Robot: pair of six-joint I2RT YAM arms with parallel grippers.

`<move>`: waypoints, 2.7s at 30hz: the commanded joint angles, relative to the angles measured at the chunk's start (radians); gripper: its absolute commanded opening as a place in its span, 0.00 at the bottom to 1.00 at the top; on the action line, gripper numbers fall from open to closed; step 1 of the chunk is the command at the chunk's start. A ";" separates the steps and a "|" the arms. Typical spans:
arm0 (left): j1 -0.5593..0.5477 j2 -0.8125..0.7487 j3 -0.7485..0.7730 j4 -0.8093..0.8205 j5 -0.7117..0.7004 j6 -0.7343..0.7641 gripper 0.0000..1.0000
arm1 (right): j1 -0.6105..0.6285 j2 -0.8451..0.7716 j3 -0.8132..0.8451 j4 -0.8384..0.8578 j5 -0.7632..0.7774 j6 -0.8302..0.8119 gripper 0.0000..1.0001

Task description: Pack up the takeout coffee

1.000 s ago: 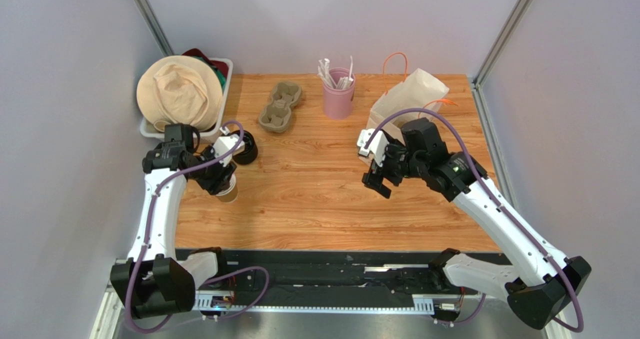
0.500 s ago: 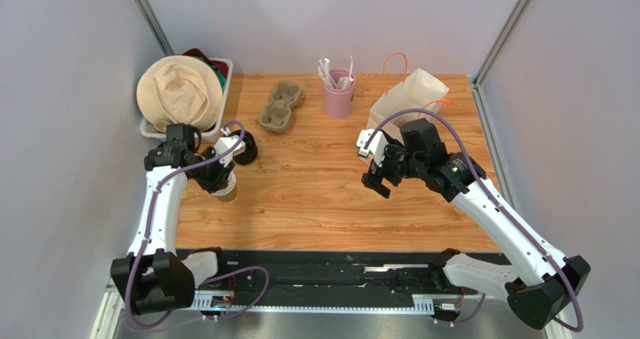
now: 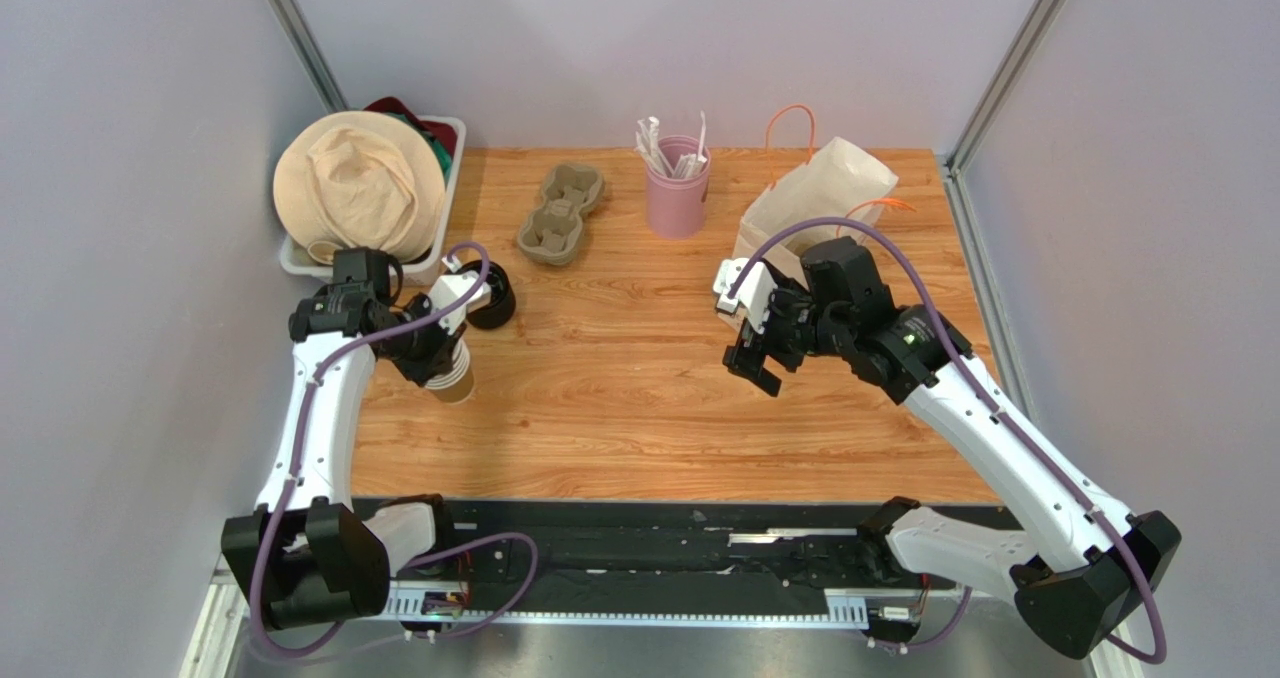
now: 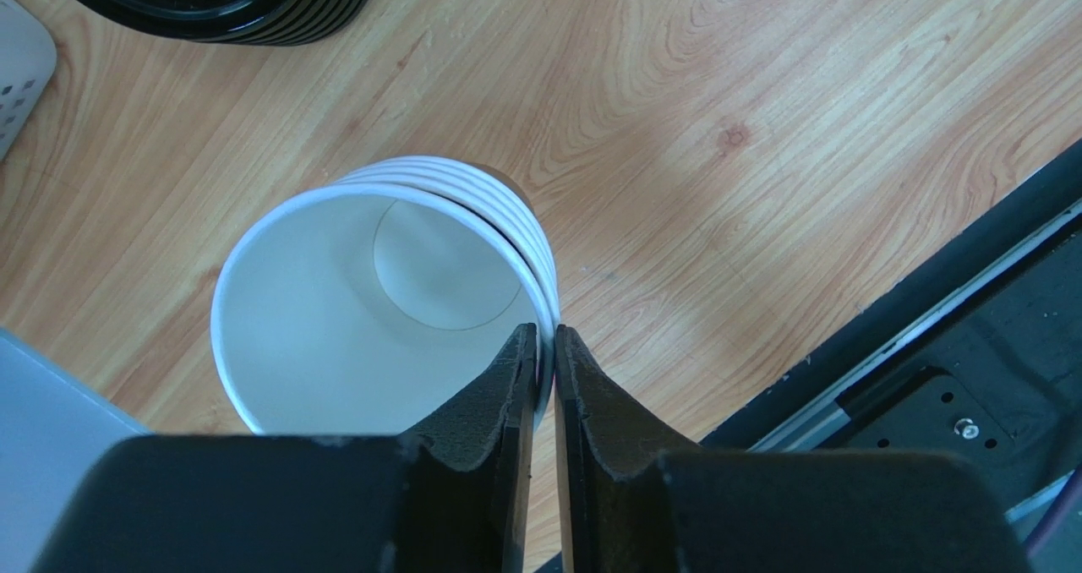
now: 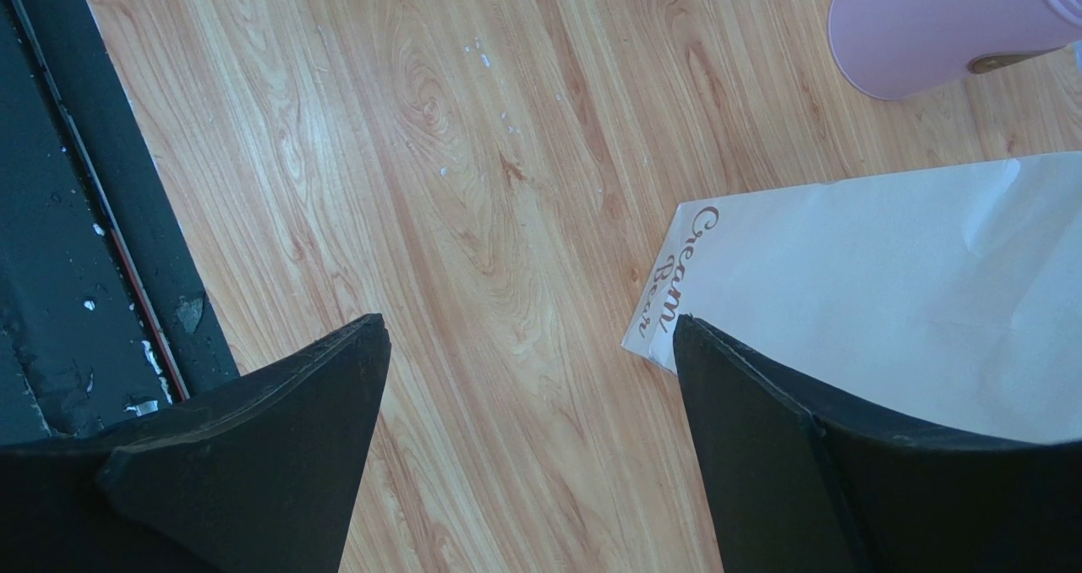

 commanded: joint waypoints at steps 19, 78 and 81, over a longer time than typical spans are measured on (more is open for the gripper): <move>0.002 -0.077 0.095 0.022 0.017 -0.037 0.00 | 0.006 -0.012 -0.012 0.056 0.020 0.010 0.89; -1.041 0.471 0.278 0.429 -0.096 -0.299 0.00 | -0.381 -0.205 0.057 0.183 0.153 0.183 0.95; -1.066 0.502 0.273 0.436 -0.101 -0.301 0.00 | -0.384 -0.216 0.048 0.188 0.158 0.183 0.95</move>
